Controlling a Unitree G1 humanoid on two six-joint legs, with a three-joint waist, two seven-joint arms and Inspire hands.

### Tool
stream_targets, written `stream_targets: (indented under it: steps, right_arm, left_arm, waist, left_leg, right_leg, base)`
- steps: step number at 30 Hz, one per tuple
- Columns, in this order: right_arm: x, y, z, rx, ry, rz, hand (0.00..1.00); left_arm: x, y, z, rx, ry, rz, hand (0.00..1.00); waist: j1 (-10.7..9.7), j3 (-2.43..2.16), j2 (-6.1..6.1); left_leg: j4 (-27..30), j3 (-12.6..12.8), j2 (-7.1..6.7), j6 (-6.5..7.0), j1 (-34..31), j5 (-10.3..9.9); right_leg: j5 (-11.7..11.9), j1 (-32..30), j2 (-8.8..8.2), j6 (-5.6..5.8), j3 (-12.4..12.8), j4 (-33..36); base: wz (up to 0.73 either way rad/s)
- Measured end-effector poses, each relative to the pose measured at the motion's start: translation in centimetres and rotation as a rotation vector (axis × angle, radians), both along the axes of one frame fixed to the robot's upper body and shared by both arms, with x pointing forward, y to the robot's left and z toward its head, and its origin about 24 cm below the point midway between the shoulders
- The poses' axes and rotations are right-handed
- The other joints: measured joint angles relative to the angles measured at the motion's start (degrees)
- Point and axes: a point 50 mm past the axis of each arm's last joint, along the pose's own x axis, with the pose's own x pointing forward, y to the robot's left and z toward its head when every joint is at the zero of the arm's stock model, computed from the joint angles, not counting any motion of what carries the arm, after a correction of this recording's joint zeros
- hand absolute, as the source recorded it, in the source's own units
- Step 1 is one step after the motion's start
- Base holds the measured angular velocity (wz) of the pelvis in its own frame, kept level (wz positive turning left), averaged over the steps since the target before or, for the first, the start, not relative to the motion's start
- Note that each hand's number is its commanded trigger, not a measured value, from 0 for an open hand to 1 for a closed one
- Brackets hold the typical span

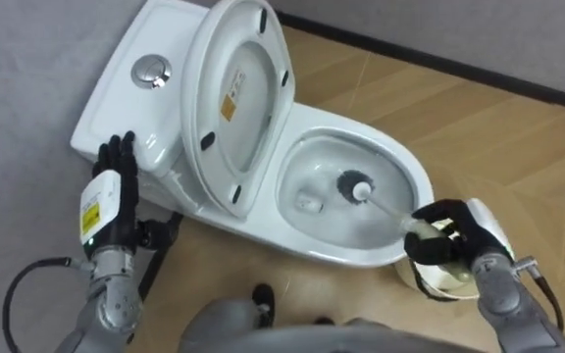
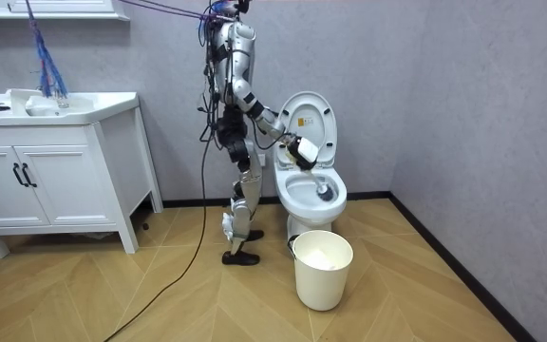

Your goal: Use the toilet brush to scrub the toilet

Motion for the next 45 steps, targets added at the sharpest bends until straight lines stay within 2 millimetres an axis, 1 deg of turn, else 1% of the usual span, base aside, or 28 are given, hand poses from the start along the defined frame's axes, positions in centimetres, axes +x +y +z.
stream_targets:
  steps: [1, 2, 4, 5, 7, 9, 11, 13, 14, 16, 17, 19, 20, 22, 23, 25, 26, 27, 28, 31, 33, 34, 36, 37, 38, 40, 42, 45]
  right_arm:
    - [0.0, 0.1, 0.4, 0.013, -0.023, -0.001, 1.00]
    - [-0.1, 0.3, 0.5, 0.017, -0.030, 0.003, 1.00]
    - [-0.7, 0.6, 0.3, 0.033, -0.022, 0.002, 1.00]
    - [-0.8, 0.7, 0.2, 0.036, -0.018, 0.001, 1.00]
    - [-1.2, 0.7, 0.1, 0.039, -0.006, -0.004, 1.00]
    - [-1.3, 0.6, 0.1, 0.040, -0.005, -0.010, 1.00]
    - [-1.3, 0.5, 0.1, 0.047, -0.007, -0.020, 1.00]
    - [-1.3, 0.4, 0.1, 0.065, -0.011, -0.038, 1.00]
    - [-1.3, 0.4, 0.2, 0.065, -0.014, -0.038, 1.00]
    - [-0.9, 0.5, 0.5, 0.067, -0.036, -0.031, 1.00]
    - [-0.9, 0.5, 0.6, 0.067, -0.039, -0.030, 1.00]
    - [-1.3, 0.2, 0.7, 0.080, -0.046, -0.055, 1.00]
    - [-1.4, 0.1, 0.6, 0.089, -0.045, -0.067, 1.00]
    - [-2.3, -0.1, 0.4, 0.127, -0.035, -0.110, 1.00]
    - [-2.4, -0.2, 0.4, 0.134, -0.034, -0.118, 1.00]
    - [-2.9, -0.7, 0.4, 0.156, -0.047, -0.165, 1.00]
    - [-2.9, -0.8, 0.4, 0.163, -0.059, -0.191, 1.00]
    - [-3.0, -1.2, 0.6, 0.183, -0.103, -0.271, 1.00]
    - [-3.2, -1.8, 0.8, 0.193, -0.151, -0.354, 1.00]
    - [-3.6, -3.3, 1.3, 0.178, -0.227, -0.488, 1.00]
    - [-4.4, -4.4, 1.2, 0.162, -0.250, -0.596, 1.00]
    - [-4.9, -4.7, 1.1, 0.164, -0.251, -0.641, 1.00]
    - [-5.5, -5.0, 0.6, 0.169, -0.240, -0.697, 1.00]
    - [-6.1, -5.1, 0.2, 0.165, -0.222, -0.730, 1.00]
    - [-6.4, -5.2, 0.0, 0.163, -0.209, -0.743, 1.00]
    - [-7.5, -5.3, -0.8, 0.148, -0.160, -0.789, 1.00]
    - [-8.1, -5.3, -1.3, 0.143, -0.129, -0.805, 1.00]
    - [-8.7, -5.2, -1.8, 0.137, -0.090, -0.830, 1.00]
  left_arm:
    - [-0.5, 0.3, -0.2, -0.005, 0.012, 0.019, 0.00]
    - [-0.7, 0.4, -0.3, -0.006, 0.017, 0.028, 0.00]
    - [-1.5, 1.0, -0.8, -0.010, 0.034, 0.081, 0.00]
    - [-1.9, 1.3, -1.0, -0.018, 0.045, 0.111, 0.00]
    - [-3.2, 1.8, -1.8, -0.018, 0.087, 0.180, 0.00]
    - [-3.9, 2.3, -2.1, -0.025, 0.106, 0.232, 0.00]
    - [-4.9, 2.8, -2.5, -0.057, 0.136, 0.314, 0.00]
    - [-6.6, 3.1, -3.4, -0.110, 0.201, 0.432, 0.00]
    - [-7.1, 3.1, -3.5, -0.124, 0.209, 0.460, 0.00]
    - [-8.4, 3.6, -3.8, -0.182, 0.217, 0.578, 0.00]
    - [-8.7, 3.7, -3.9, -0.200, 0.215, 0.610, 0.00]
    - [-10.0, 4.2, -4.3, -0.282, 0.211, 0.761, 0.00]
    - [-10.3, 4.3, -4.3, -0.301, 0.207, 0.797, 0.00]
    - [-11.2, 4.7, -4.5, -0.388, 0.186, 0.923, 0.00]
    - [-11.5, 4.7, -4.7, -0.410, 0.188, 0.950, 0.00]
    - [-12.4, 4.6, -5.2, -0.520, 0.184, 1.050, 0.00]
    - [-12.6, 4.5, -5.3, -0.552, 0.175, 1.077, 0.00]
    - [-13.0, 4.6, -5.4, -0.607, 0.156, 1.130, 0.00]
    - [-13.5, 4.5, -5.5, -0.656, 0.137, 1.177, 0.00]
    - [-13.7, 4.4, -5.6, -0.697, 0.134, 1.188, 0.00]
    - [-13.6, 4.4, -5.6, -0.719, 0.139, 1.172, 0.00]
    - [-13.7, 4.3, -5.7, -0.732, 0.149, 1.165, 0.00]
    - [-13.8, 4.2, -5.8, -0.751, 0.169, 1.161, 0.00]
    - [-13.8, 4.1, -6.0, -0.762, 0.187, 1.164, 0.00]
    - [-13.9, 4.0, -6.2, -0.766, 0.201, 1.168, 0.00]
    - [-15.0, 3.6, -6.7, -0.778, 0.268, 1.191, 0.00]
    - [-15.6, 3.4, -6.8, -0.783, 0.300, 1.206, 0.00]
    - [-15.8, 3.3, -7.0, -0.790, 0.335, 1.188, 0.00]
  waist:
    - [0.08, -0.07, 0.02]
    - [0.09, -0.05, 0.01]
    - [0.10, -0.03, -0.29]
    - [0.09, -0.03, -0.27]
    - [-0.15, 0.00, -0.31]
    - [-0.40, 0.03, -0.43]
    - [-0.55, 0.20, -0.72]
    - [-0.95, 0.57, -1.21]
    - [-0.98, 0.48, -1.09]
    - [-1.45, 0.90, -1.84]
    - [-1.47, 1.00, -1.98]
    - [-1.47, 0.99, -1.95]
    - [-1.54, 1.00, -1.88]
    - [-1.78, 0.90, -1.44]
    - [-1.84, 0.87, -1.23]
    - [-1.85, 0.51, -0.49]
    - [-1.88, 0.47, -0.37]
    - [-1.95, 0.55, -0.35]
    - [-1.99, 0.36, -0.23]
    - [-2.14, 0.15, -0.05]
    - [-2.24, -0.19, 0.00]
    - [-2.49, -0.22, 0.25]
    - [-3.39, -0.24, 0.18]
    - [-3.59, -0.25, 0.19]
    - [-3.69, -0.07, -0.10]
    - [-4.17, -0.11, 0.61]
    - [-5.16, -0.07, 0.84]
    - [-6.14, -0.05, 0.92]
  left_leg:
    - [-0.61, 0.56, 0.02, -0.15, 1.30, -0.15]
    - [-0.99, 0.63, 0.04, -0.20, 2.03, -0.18]
    - [-1.64, 0.57, 0.02, -0.54, 4.39, -0.48]
    - [-1.67, 0.51, 0.04, -0.66, 4.74, -0.62]
    - [-1.67, 0.51, 0.04, -0.79, 5.48, -0.94]
    - [-1.68, 0.57, 0.02, -0.96, 6.05, -1.10]
    - [-1.72, 0.61, 0.03, -1.13, 6.82, -1.27]
    - [-1.72, 0.67, 0.04, -1.21, 7.53, -1.52]
    - [-1.71, 0.69, 0.08, -1.22, 7.53, -1.63]
    - [-1.69, 0.68, 0.10, -1.19, 7.41, -1.79]
    - [-1.69, 0.70, 0.12, -1.15, 7.41, -1.88]
    - [-1.33, 0.67, 0.11, -0.93, 7.59, -2.67]
    - [-1.29, 0.68, 0.09, -0.88, 7.81, -2.77]
    - [-1.41, 0.60, -0.04, -0.59, 8.50, -3.16]
    - [-1.42, 0.70, -0.06, -0.50, 8.61, -3.22]
    - [-1.43, 1.23, -0.09, -0.29, 8.93, -3.38]
    - [-1.42, 1.43, -0.08, -0.25, 9.09, -3.40]
    - [-1.40, 1.62, -0.08, -0.18, 9.63, -3.52]
    - [-1.10, 1.74, -0.04, -0.12, 9.73, -3.78]
    - [-0.80, 1.77, -0.05, -0.02, 9.74, -3.97]
    - [-0.83, 1.90, -0.04, 0.00, 9.80, -3.98]
    - [-0.91, 1.95, -0.04, 0.00, 9.85, -3.98]
    - [-1.00, 1.96, -0.05, 0.00, 9.91, -3.98]
    - [-1.21, 2.18, -0.05, -0.01, 10.22, -3.98]
    - [-1.34, 2.33, -0.05, -0.02, 10.44, -3.99]
    - [-1.28, 3.18, 0.11, -0.11, 10.92, -4.44]
    - [-1.24, 3.53, 0.17, -0.09, 10.90, -4.51]
    - [-1.25, 3.82, 0.22, -0.11, 11.01, -4.63]
  right_leg:
    - [0.00, 1.13, 0.17, 0.00, 0.41, -0.62]
    - [0.07, 1.95, 0.29, 0.02, 0.48, -1.21]
    - [0.09, 4.15, 0.60, 0.04, 0.74, -2.76]
    - [0.10, 4.63, 0.70, 0.03, 0.78, -3.19]
    - [0.16, 5.74, 0.91, 0.02, 1.20, -4.10]
    - [0.17, 6.21, 0.91, 0.00, 1.36, -4.13]
    - [0.18, 6.96, 0.91, -0.01, 1.54, -4.12]
    - [0.18, 7.77, 0.97, -0.01, 1.96, -4.60]
    - [0.18, 7.80, 1.03, -0.01, 2.10, -4.73]
    - [0.17, 7.72, 1.05, 0.00, 2.23, -5.15]
    - [0.16, 7.66, 1.07, 0.02, 2.38, -5.23]
    - [0.04, 7.93, 1.16, 0.31, 2.82, -5.08]
    - [0.12, 8.23, 1.14, 0.44, 2.82, -5.05]
    - [0.32, 8.92, 1.05, 0.77, 2.98, -5.15]
    - [0.36, 8.96, 1.02, 0.84, 3.12, -5.14]
    - [0.47, 9.01, 0.83, 1.07, 3.49, -5.33]
    - [0.49, 9.12, 0.83, 1.11, 3.64, -5.36]
    - [0.52, 9.80, 0.84, 1.20, 3.83, -5.79]
    - [0.58, 10.08, 0.87, 1.32, 3.97, -6.08]
    - [0.68, 10.21, 0.87, 1.49, 4.04, -6.10]
    - [0.72, 10.21, 0.90, 1.52, 4.15, -6.06]
    - [0.73, 10.22, 0.90, 1.52, 4.18, -6.05]
    - [0.74, 10.21, 0.96, 1.52, 4.38, -5.99]
    - [0.74, 10.29, 0.96, 1.52, 4.66, -5.96]
    - [0.73, 10.39, 0.97, 1.52, 4.85, -5.97]
    - [0.72, 10.62, 1.12, 1.53, 6.00, -6.00]
    - [0.72, 10.52, 1.14, 1.53, 6.31, -5.94]
    - [0.73, 10.48, 1.25, 1.53, 6.91, -5.84]
  base:
    - [-0.18]
    - [-0.11]
    - [-0.05]
    - [-0.08]
    - [-0.07]
    - [-0.05]
    - [-0.08]
    - [-0.08]
    - [-0.07]
    - [-0.02]
    - [0.00]
    - [0.00]
    - [0.00]
    - [-0.05]
    - [-0.13]
    - [-0.15]
    - [-0.12]
    - [-0.09]
    - [-0.07]
    - [0.00]
    - [0.00]
    - [0.00]
    - [-0.02]
    - [-0.07]
    - [-0.16]
    - [-0.21]
    - [-0.12]
    - [-0.07]
